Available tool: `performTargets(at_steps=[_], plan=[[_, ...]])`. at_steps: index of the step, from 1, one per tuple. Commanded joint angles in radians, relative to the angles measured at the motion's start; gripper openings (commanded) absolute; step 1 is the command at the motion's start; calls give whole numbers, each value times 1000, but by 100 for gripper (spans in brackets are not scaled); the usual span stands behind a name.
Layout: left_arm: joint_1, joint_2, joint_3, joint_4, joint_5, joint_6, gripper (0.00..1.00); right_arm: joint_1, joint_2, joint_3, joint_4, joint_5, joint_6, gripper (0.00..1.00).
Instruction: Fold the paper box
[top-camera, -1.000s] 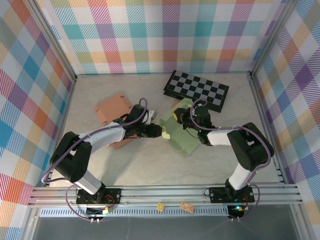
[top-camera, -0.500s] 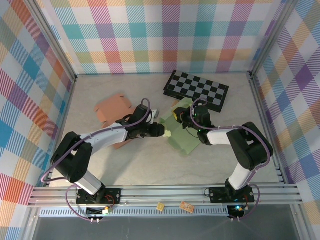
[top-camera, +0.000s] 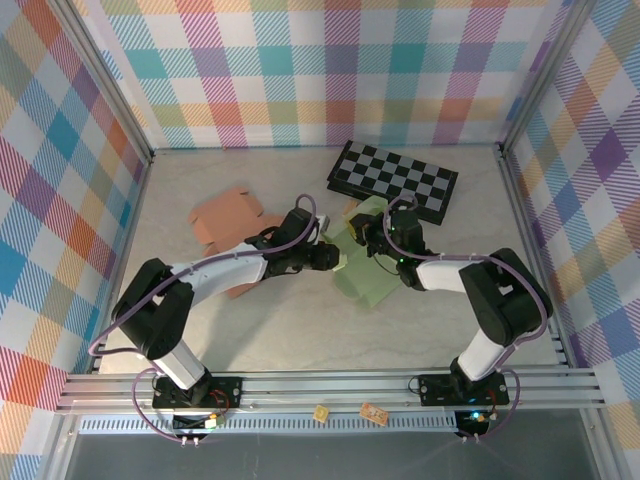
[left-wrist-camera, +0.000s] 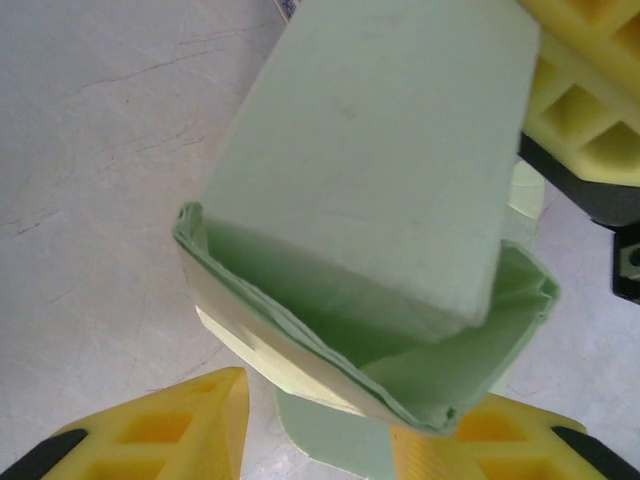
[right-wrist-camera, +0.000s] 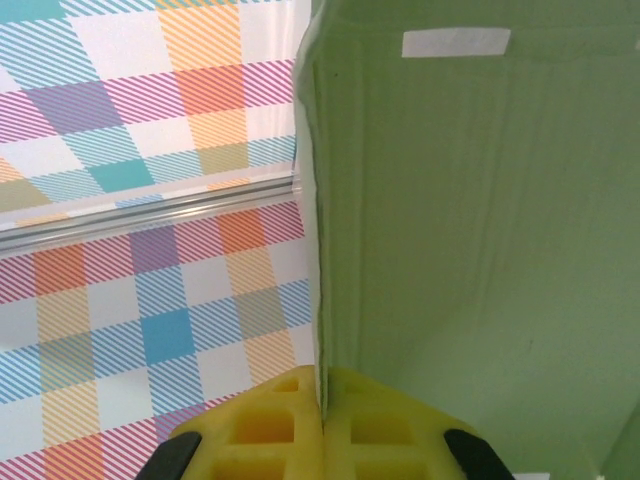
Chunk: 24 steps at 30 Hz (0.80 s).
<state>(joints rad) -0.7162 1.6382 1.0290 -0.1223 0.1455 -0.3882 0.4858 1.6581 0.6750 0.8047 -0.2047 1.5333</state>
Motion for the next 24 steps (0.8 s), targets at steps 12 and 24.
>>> performTargets(at_steps=[12, 24], plan=[[-43, -4, 11, -48, -96, 7, 45, 11, -37, -6, -33, 39, 4, 0], [37, -129, -68, -120, -132, 49, 52, 54, 136, 121, 180, 95, 43, 0]])
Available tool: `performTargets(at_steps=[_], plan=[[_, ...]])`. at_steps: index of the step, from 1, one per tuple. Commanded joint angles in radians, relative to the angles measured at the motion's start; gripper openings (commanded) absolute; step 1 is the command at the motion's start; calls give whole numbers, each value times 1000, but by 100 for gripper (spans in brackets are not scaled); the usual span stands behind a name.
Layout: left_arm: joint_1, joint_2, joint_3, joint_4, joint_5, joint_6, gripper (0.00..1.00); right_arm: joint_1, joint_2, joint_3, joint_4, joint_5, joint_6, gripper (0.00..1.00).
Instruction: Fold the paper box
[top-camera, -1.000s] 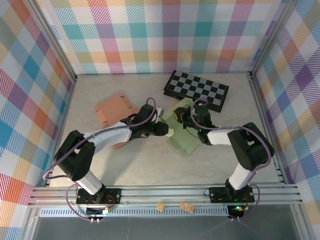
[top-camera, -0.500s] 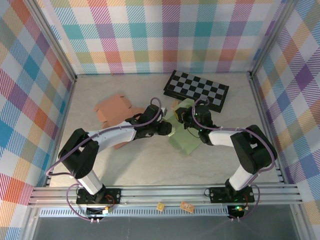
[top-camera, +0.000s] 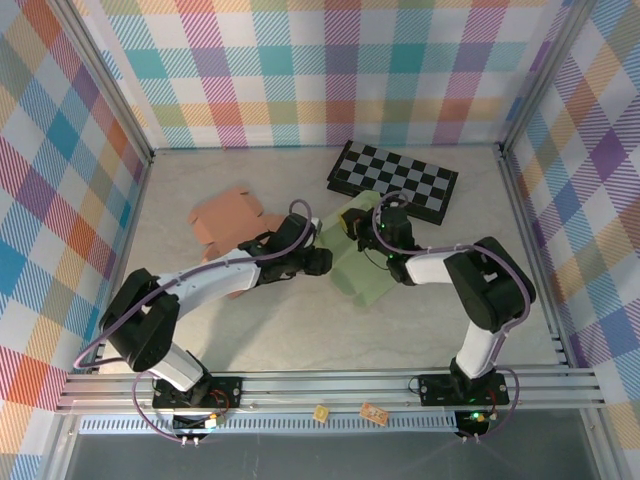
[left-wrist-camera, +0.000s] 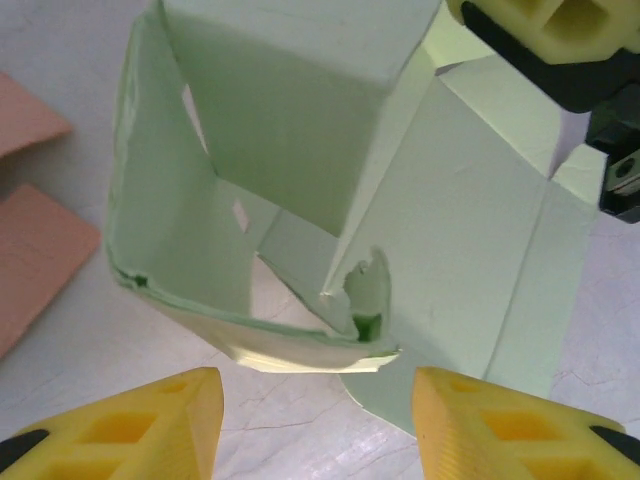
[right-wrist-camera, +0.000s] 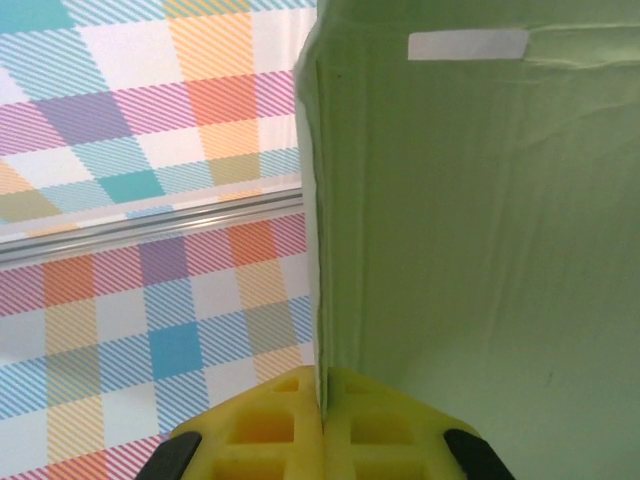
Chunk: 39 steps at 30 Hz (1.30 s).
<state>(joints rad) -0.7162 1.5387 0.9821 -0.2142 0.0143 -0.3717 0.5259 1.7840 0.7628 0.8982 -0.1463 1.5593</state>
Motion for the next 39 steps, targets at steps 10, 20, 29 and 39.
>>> performTargets(at_steps=[10, 20, 29, 39], plan=[[67, -122, -85, -38, 71, 62, 52, 18, 82, -81, 325, -2, 16, 0], [67, -198, -189, -35, 78, 15, 49, 16, 150, -178, 488, -61, 16, 0], [67, -94, -166, 64, 84, 54, 43, 15, 131, -181, 432, -72, 8, 0], [67, 12, -116, 157, 123, 91, 43, 15, 121, -163, 406, -73, 12, 0]])
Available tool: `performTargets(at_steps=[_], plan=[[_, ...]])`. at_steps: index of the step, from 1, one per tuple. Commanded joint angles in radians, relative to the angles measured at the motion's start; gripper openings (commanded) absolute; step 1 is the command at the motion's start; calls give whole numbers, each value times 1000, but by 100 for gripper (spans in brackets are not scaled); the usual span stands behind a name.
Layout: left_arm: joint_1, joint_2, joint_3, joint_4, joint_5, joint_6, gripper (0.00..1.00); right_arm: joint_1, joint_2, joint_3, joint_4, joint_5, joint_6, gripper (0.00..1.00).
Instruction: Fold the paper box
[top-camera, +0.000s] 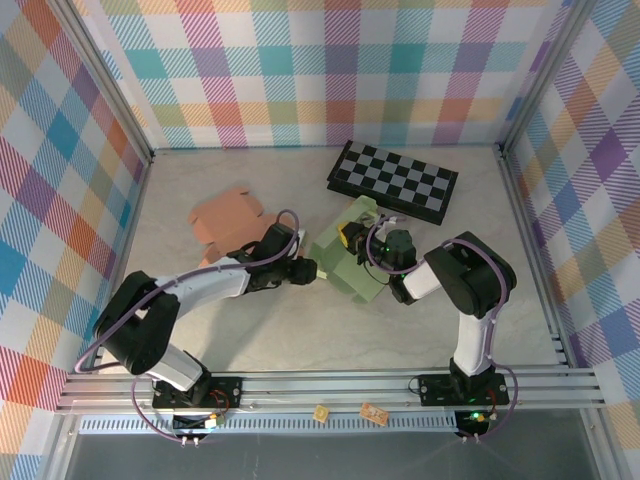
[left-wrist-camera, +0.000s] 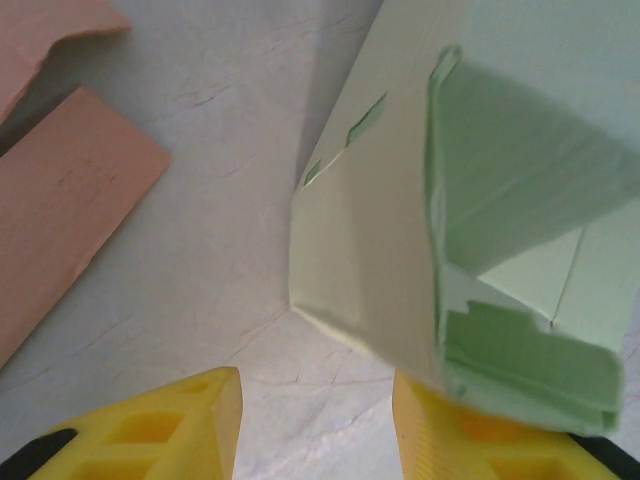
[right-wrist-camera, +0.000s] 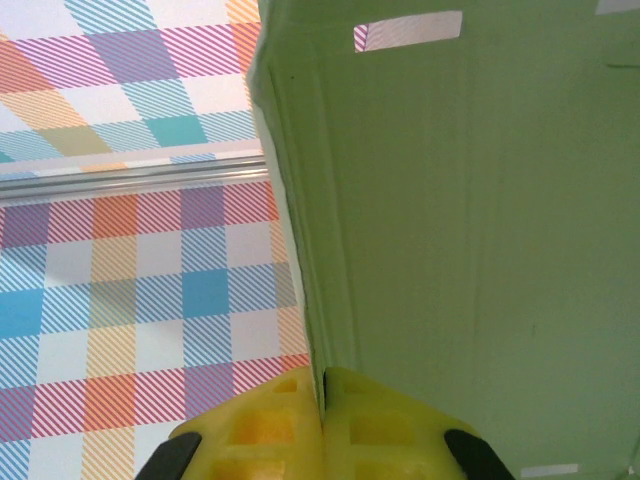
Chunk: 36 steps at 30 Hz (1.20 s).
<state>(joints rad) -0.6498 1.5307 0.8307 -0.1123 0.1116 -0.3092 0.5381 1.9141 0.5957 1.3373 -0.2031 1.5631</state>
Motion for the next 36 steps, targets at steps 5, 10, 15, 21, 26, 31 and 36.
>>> performTargets(at_steps=[5, 10, 15, 21, 26, 31, 36], plan=[[-3, 43, 53, 81, 41, 32, 42, 3, -9, 12, -33, -12, 15, 0], [-25, 65, 80, 74, 40, 45, 42, 5, -8, 25, -44, -10, 19, 0], [-46, 74, 97, 65, 20, 60, 42, 7, -12, 35, -52, -5, 25, 0], [-57, 98, 118, 55, -17, 62, 43, 8, -13, 31, -58, -9, 30, 0], [-78, 127, 150, 47, -61, 71, 43, 11, -23, 31, -70, -12, 34, 0], [-96, 154, 181, 46, -104, 79, 37, 11, -27, 31, -84, -14, 34, 0], [-114, 179, 211, 13, -176, 81, 36, 13, -37, 28, -97, -12, 35, 0]])
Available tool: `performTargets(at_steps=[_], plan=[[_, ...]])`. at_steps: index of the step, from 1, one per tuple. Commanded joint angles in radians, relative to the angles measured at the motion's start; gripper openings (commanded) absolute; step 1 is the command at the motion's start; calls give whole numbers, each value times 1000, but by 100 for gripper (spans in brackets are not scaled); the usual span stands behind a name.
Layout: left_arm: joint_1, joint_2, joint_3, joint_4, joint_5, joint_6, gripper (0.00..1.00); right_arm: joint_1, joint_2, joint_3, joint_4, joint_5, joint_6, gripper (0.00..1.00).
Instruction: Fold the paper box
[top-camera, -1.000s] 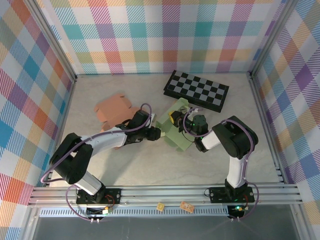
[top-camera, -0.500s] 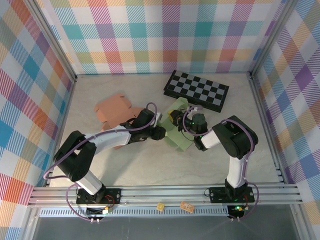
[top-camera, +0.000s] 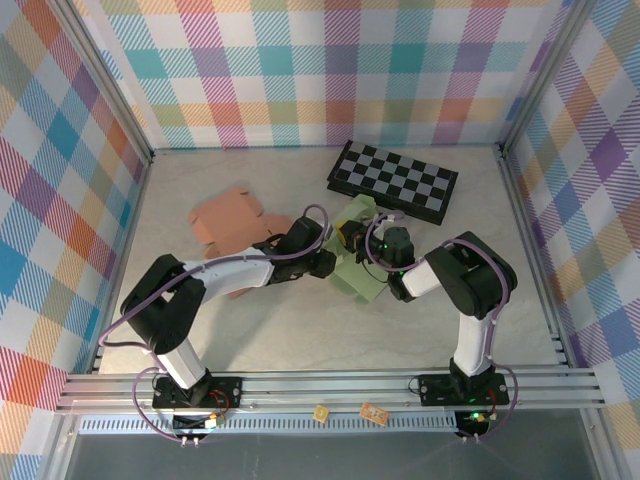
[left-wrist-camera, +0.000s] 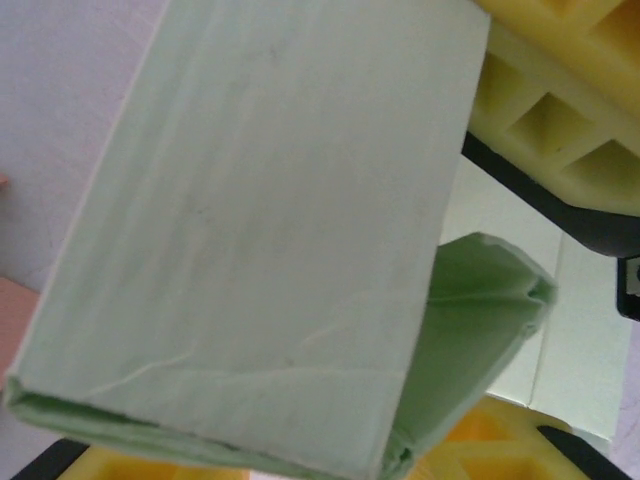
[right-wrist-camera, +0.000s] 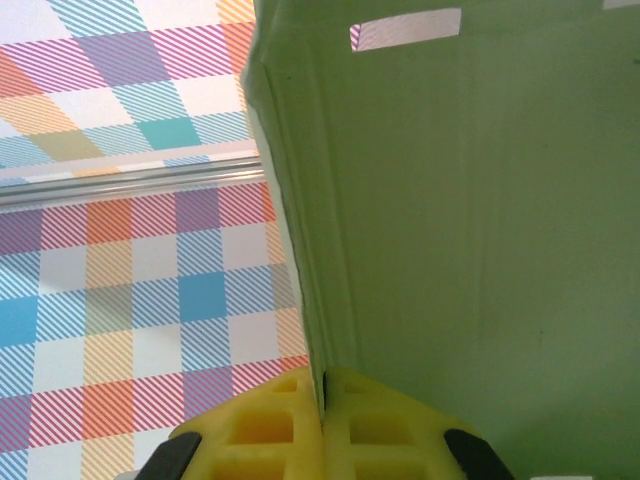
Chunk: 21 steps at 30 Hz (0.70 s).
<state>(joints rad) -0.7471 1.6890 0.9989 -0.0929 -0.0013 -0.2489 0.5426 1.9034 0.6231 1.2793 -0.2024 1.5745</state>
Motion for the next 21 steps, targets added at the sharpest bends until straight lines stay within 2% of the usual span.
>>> performTargets(at_steps=[1, 9, 21], plan=[[-18, 26, 46, -11, -77, 19, 36, 10, -29, 1, -45, -11, 24, 0], [-32, 50, 58, -17, -138, -21, 43, 13, -43, 6, -72, 3, 26, 0], [-34, 104, 85, -12, -203, -32, 37, 20, -59, 11, -117, 4, 31, 0]])
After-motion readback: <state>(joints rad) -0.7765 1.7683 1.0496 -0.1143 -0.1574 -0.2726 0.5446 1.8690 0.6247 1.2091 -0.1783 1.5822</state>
